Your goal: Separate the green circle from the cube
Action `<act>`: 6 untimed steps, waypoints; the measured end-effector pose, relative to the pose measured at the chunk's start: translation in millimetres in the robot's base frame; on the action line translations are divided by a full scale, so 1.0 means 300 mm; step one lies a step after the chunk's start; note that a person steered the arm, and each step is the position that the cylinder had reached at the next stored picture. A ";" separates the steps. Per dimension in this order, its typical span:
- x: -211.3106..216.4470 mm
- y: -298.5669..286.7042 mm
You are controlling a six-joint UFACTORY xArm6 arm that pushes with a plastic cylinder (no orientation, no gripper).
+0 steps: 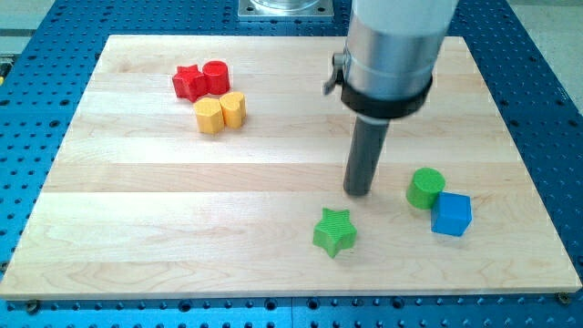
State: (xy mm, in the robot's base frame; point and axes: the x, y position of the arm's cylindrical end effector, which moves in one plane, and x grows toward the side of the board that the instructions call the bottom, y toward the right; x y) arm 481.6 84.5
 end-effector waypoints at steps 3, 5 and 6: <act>0.056 0.180; 0.119 -0.061; 0.003 0.132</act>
